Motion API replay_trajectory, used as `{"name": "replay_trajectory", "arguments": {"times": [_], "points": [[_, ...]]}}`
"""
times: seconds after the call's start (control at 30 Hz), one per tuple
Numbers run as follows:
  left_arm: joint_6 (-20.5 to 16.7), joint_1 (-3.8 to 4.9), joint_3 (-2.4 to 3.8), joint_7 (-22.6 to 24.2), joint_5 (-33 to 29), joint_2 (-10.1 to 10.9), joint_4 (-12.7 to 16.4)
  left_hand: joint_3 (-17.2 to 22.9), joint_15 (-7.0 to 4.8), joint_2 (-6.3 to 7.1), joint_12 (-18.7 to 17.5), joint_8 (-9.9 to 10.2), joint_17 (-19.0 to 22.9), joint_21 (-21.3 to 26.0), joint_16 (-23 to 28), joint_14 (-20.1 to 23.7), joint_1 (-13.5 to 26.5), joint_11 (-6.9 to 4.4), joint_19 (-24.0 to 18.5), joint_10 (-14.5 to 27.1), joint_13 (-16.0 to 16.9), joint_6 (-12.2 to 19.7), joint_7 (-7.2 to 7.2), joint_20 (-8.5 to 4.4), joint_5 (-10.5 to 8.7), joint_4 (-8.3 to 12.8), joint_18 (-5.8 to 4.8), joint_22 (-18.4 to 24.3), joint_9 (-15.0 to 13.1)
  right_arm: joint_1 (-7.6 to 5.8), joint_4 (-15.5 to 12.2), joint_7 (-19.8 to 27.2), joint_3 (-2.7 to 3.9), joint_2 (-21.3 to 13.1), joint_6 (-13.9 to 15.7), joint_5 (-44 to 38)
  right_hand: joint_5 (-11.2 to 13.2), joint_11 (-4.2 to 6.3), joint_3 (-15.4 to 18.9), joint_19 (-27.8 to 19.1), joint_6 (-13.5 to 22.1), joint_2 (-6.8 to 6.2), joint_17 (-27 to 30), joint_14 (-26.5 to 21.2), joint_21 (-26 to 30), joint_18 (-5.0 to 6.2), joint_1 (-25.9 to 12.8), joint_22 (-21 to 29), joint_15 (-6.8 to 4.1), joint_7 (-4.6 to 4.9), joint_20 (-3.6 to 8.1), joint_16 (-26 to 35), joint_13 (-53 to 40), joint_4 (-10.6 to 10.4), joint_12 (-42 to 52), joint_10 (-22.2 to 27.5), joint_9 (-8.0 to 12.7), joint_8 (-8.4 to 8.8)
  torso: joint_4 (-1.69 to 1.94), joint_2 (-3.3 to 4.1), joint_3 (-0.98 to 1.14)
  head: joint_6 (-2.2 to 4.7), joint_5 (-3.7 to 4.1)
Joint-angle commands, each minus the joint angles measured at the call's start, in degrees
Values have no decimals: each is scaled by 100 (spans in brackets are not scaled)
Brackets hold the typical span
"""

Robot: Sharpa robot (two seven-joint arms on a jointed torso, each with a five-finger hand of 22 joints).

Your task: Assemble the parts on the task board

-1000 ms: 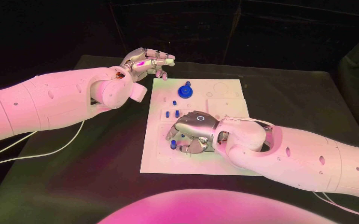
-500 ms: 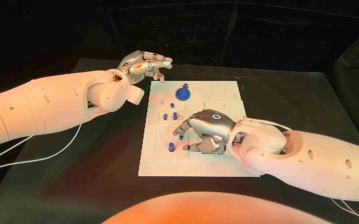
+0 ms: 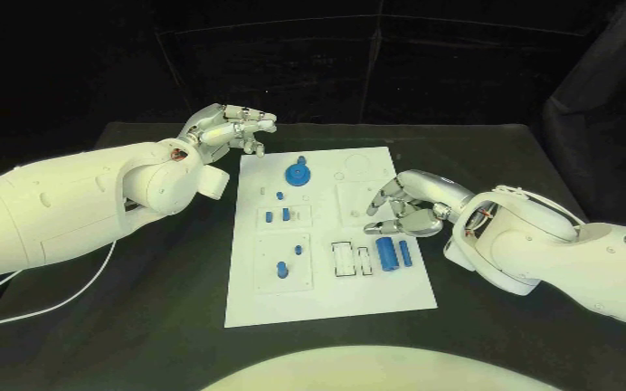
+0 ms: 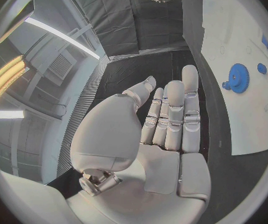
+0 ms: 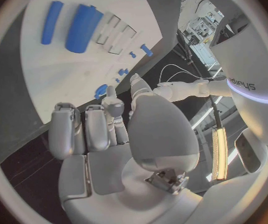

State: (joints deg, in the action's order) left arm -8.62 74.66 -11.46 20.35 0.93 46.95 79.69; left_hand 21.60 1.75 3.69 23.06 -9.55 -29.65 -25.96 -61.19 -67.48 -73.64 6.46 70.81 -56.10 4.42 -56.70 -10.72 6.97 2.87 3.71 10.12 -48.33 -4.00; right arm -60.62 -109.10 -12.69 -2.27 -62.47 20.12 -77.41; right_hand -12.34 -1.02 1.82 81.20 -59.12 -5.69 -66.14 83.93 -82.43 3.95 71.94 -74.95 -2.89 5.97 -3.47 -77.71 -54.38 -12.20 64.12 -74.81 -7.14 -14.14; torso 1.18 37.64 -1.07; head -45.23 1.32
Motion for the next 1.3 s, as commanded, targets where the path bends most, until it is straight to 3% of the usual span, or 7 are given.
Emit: {"name": "replay_trajectory", "arguments": {"times": [0.03, 0.17, 0.27, 0.67, 0.83, 1.3], "points": [[62, 7, 1, 10, -22, -17, 8, 18, -5, -37, 24, -33, 6, 29, 26, 34, 4, 19, 28, 33, -10, 43, -8, 26, 9, -7, 29, 8, -6, -13, -94, -1075, -4, -134, -306, 124, -28, -3, 156, 34, 22, 55, -66, 250, -26, -86, -42, -220, -6, -33, -1, -43, -141, -104, 91, 8, -30, -60, -50, -4, -6, 20, 49], [68, 6, -4, 7, -22, -21, 5, 18, -5, -37, 24, -33, 6, 29, 26, 34, 4, 19, 28, 33, -10, 43, -8, 26, 9, -7, 29, 8, -6, -12, -80, -1424, -7, -205, -430, -182, -47, 6, 398, 41, 27, 76, -90, 241, -46, -90, -132, -251, -12, -46, -1, -63, -304, -361, 177, -24, -91, -145, -63, -7, -3, 21, 63], [69, 5, -7, 7, -22, -16, 5, 18, -5, -37, 24, -33, 6, 29, 26, 34, 4, 19, 28, 33, -10, 43, -8, 26, 9, -7, 29, 8, -6, -6, -62, -1577, -10, -207, -516, -367, -71, 13, 502, 53, 14, 80, -109, 241, -60, -95, -198, -275, -16, -58, 3, -75, -355, -440, 197, -35, -126, -189, -50, -4, -8, 16, 93], [80, -1, -14, 5, -22, -5, -7, 20, -4, -39, 26, -39, 12, 34, 26, 37, 6, 22, 29, 44, -12, 54, -11, 27, 9, -8, 29, 13, -5, 106, -68, -1817, -18, -99, -792, -954, -148, 30, 668, 73, -10, 97, -176, 246, -84, -104, -315, -319, -28, -81, 12, -112, -450, -451, 224, -53, -211, -279, -69, -1, -11, -14, 87], [79, -3, -15, 2, -22, -4, -39, 20, -4, -39, 26, -39, 12, 34, 26, 37, 6, 22, 29, 44, -12, 54, -11, 27, 9, -8, 29, 13, -5, 183, -77, -1823, -20, -11, -828, -1073, -208, 31, 706, 76, 11, 84, -197, 248, -89, -106, -323, -328, -30, -80, 15, -123, -463, -452, 218, -48, -231, -290, -53, 2, -12, -10, 131], [87, -14, -16, 0, -22, 4, -61, 20, -4, -39, 26, -39, 12, 34, 26, 37, 6, 22, 29, 44, -12, 54, -11, 27, 9, -8, 29, 13, -5, 342, 12, -1820, -22, 178, -997, -1220, -253, 30, 741, 85, 25, 80, -227, 251, -99, -110, -351, -347, -29, -80, 15, -139, -499, -457, 231, -55, -253, -304, -52, -9, -22, -24, 98]]}}
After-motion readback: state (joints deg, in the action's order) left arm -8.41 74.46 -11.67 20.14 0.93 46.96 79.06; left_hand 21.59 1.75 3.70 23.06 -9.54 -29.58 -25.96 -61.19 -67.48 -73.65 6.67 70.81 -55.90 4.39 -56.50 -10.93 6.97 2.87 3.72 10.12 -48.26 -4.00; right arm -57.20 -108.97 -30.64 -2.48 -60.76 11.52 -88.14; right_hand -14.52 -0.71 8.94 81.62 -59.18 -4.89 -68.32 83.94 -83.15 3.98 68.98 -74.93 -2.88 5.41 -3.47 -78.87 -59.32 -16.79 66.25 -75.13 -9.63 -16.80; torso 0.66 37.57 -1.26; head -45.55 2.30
